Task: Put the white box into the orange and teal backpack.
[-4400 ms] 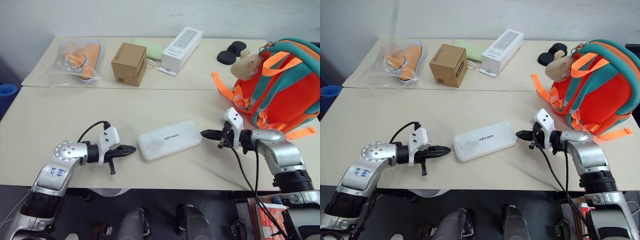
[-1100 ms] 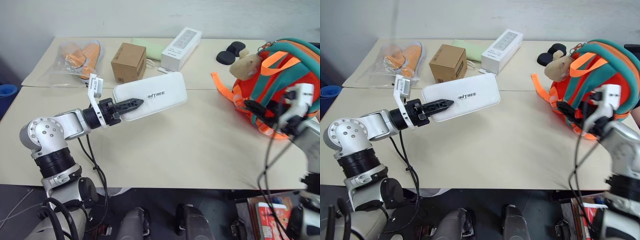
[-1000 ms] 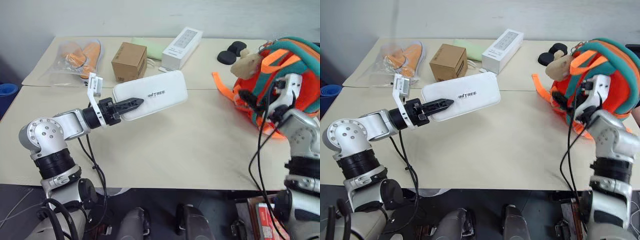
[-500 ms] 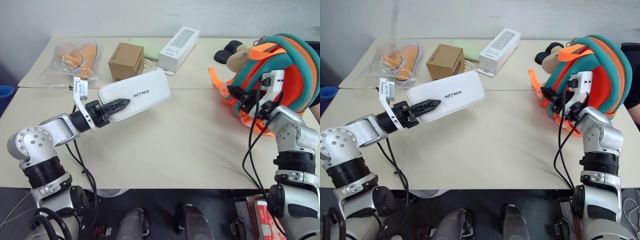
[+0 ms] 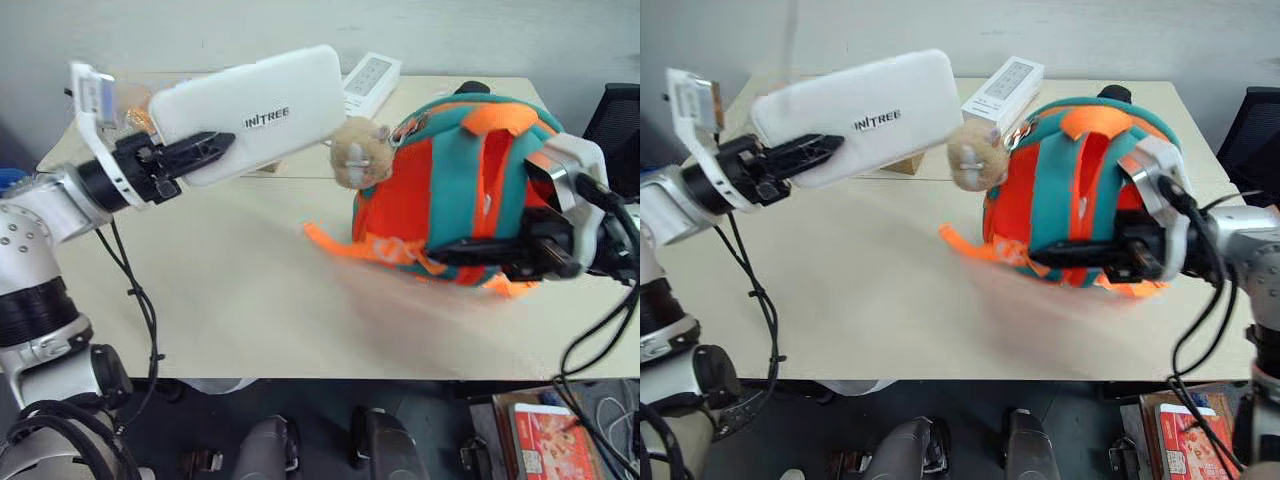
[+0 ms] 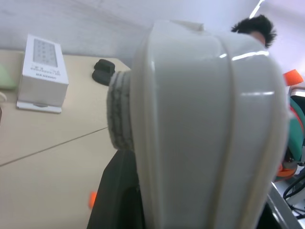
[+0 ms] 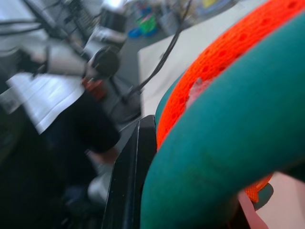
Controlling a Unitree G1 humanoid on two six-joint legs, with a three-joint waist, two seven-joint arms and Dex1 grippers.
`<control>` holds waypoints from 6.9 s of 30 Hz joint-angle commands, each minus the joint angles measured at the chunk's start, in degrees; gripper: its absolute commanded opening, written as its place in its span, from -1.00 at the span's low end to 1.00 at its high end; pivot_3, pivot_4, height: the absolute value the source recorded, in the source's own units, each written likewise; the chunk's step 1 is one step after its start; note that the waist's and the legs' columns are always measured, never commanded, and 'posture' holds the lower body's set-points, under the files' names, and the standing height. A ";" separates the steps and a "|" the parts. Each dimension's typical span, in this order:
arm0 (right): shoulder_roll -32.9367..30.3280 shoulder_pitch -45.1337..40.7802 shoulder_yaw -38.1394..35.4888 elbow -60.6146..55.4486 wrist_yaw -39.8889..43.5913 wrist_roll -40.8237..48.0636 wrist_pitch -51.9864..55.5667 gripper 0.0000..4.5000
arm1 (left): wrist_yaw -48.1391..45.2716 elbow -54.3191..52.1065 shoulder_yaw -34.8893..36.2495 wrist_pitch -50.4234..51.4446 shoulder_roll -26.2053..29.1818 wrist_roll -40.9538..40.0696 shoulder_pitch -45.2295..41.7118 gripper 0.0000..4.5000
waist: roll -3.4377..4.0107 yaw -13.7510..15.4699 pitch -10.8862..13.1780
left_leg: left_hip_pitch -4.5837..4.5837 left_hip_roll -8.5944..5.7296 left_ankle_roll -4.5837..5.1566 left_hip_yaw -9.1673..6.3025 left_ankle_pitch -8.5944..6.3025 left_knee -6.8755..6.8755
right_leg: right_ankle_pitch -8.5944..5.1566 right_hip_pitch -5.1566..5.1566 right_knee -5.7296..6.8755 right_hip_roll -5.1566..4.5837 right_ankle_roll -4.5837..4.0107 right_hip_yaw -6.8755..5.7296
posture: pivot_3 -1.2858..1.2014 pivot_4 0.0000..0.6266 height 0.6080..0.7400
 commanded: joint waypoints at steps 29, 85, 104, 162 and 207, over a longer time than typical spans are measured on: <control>-4.20 10.77 0.48 -3.27 8.04 -3.05 -9.33 -1.00 | -31.08 19.12 -33.51 -40.23 -0.89 26.16 -12.51 -0.46 | -0.09 2.26 0.05 | -0.12 -0.08 0.25 0.01 -0.02 0.19 | 0.16 -0.01 -0.35 -0.06 0.14 -0.06 | 0.03 -0.52 1.00; 1.07 11.83 4.09 -5.56 -2.74 -7.24 -14.00 -1.00 | -36.00 22.13 -33.44 -47.47 -14.13 35.98 -14.48 0.99 | -0.02 0.16 0.03 | -0.77 0.14 0.52 -0.31 -0.28 1.26 | 0.26 -0.16 0.05 0.00 0.32 -0.29 | 0.03 -0.52 1.00; 2.36 13.76 3.30 -6.61 -6.95 -6.14 -13.39 -1.00 | -22.09 -4.06 -31.40 -26.49 -10.68 24.71 -7.61 0.99 | -0.02 1.19 0.03 | -0.79 -0.08 0.75 -0.41 -0.32 1.55 | 0.30 0.00 0.22 0.03 0.40 -0.30 | 0.03 -0.52 1.00; 2.65 22.37 -5.26 -6.76 -9.47 -2.30 -13.45 -1.00 | -21.26 33.61 -44.63 -75.03 -5.14 52.98 -7.73 -0.94 | 0.01 1.43 0.00 | -0.78 -0.10 0.80 -0.36 -0.35 1.48 | 0.29 -0.05 0.04 -0.42 0.39 -0.31 | 0.03 -0.52 1.00; 7.08 21.59 -4.66 -9.02 -15.47 -4.59 -20.56 -1.00 | -20.66 41.77 -48.69 -93.52 -14.37 62.78 -9.43 -0.94 | 0.05 2.76 -0.03 | -0.81 -0.27 1.13 -0.38 -0.56 1.72 | 0.32 0.01 0.05 -0.68 0.43 -0.43 | 0.03 -0.52 1.00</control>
